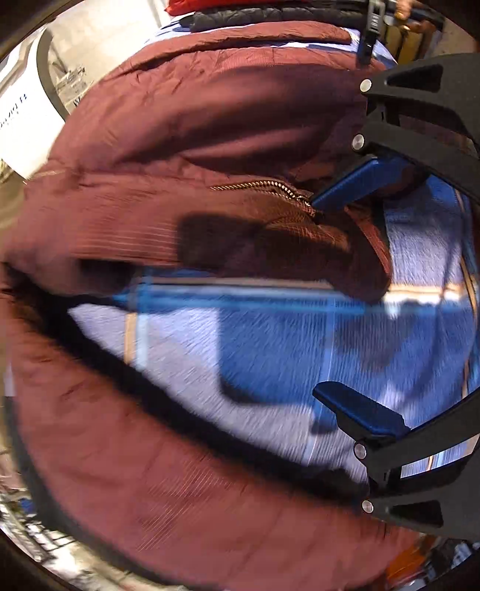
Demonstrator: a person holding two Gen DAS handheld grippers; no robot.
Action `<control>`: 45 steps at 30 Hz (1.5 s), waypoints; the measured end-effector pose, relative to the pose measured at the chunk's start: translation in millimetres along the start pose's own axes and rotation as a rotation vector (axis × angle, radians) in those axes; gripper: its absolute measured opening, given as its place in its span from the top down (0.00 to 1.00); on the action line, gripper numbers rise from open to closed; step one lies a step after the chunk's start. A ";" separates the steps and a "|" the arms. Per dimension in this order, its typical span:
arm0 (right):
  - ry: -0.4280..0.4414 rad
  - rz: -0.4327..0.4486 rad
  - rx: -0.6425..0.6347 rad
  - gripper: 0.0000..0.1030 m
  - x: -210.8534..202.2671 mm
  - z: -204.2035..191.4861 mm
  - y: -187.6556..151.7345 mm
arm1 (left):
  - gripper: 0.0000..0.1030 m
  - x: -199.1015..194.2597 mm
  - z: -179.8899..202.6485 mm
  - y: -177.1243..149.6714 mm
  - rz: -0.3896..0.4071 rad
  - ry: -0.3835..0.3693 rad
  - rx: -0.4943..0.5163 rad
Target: Fold large clothes
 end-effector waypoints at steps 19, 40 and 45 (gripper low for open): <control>0.016 0.063 -0.415 0.90 -38.3 -62.6 -29.0 | 0.95 -97.5 4.6 -27.9 0.064 0.005 0.164; -0.096 -0.012 -0.169 0.44 7.7 -1.9 -65.0 | 0.20 -110.9 -61.9 -52.6 0.093 0.196 0.043; -0.092 0.154 0.021 0.35 -23.5 28.9 -39.2 | 0.06 -133.6 -37.9 -13.7 0.213 0.211 0.097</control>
Point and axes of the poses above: each gripper's, at about its wrist camera, not at the fingertips, and x roughly the way its jaws point, z to its right, y to its top, the point moved 3 cm from there along x, roughly the way its jaws point, and after that the axes turned 9 degrees about z, right-handed, at the moved point
